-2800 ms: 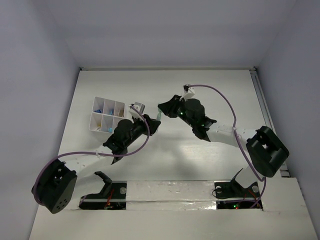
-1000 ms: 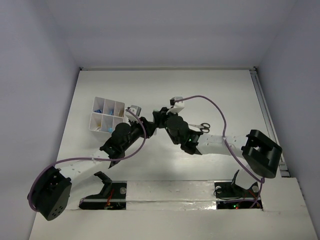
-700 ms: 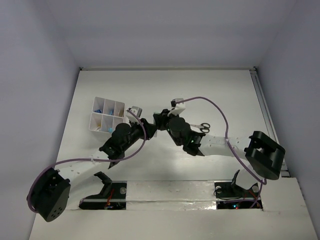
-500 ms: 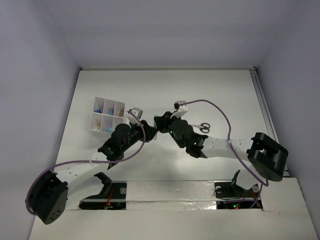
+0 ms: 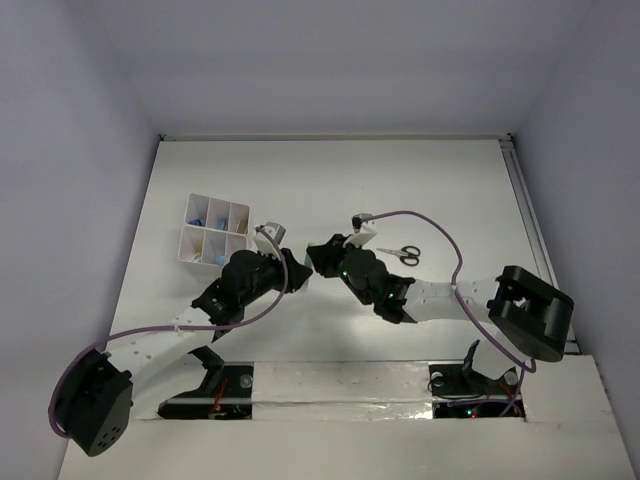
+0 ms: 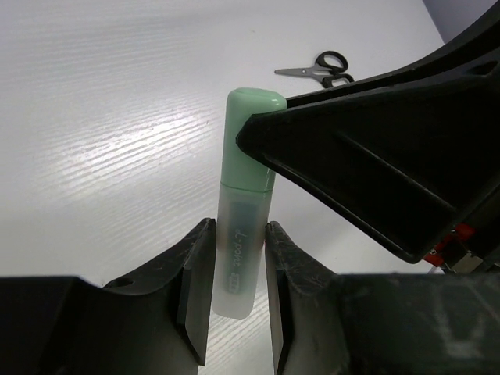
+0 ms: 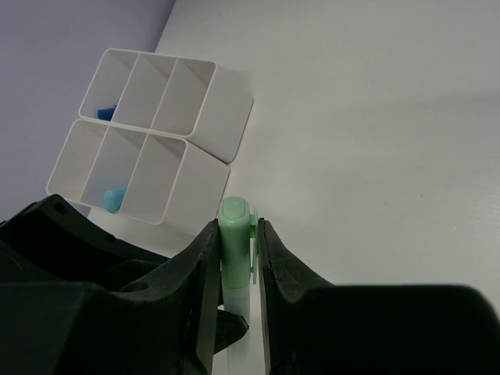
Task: Sort the stationery into containers
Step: Close the pen cap on the pen.
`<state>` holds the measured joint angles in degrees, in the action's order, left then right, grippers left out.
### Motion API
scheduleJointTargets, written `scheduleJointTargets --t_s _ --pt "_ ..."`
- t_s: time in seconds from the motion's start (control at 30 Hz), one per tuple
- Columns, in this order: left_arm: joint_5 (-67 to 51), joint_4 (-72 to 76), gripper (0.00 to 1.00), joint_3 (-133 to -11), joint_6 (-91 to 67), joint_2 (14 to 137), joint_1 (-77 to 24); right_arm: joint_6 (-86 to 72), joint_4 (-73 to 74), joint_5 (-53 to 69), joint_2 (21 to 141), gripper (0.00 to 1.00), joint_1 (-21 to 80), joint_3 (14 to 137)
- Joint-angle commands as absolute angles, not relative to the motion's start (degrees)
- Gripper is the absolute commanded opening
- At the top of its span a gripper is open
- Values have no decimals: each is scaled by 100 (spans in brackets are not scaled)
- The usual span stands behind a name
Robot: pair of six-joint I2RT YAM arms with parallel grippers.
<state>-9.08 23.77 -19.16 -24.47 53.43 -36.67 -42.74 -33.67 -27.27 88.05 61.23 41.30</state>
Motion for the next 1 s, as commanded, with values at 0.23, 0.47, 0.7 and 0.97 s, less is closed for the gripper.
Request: scheduleJointTargets --t_s 0.23,0.47,0.7,0.97 --pt "510 3867 0 -2153 -2312 4992 -3173 -4764 -2074 -1890 9061 0 6811 3559" --pt "448 3902 0 -2153 -2312 4940 -3173 -4957 -2065 -1591 9456 0 6987 3639" --pt "448 3911 0 -2145 -2320 4896 -3173 -5071 -2118 -1450 9589 0 6987 3612" --pt "256 4043 0 -2110 -2338 4957 -3173 -4792 -1793 -2205 9124 0 6839 3796"
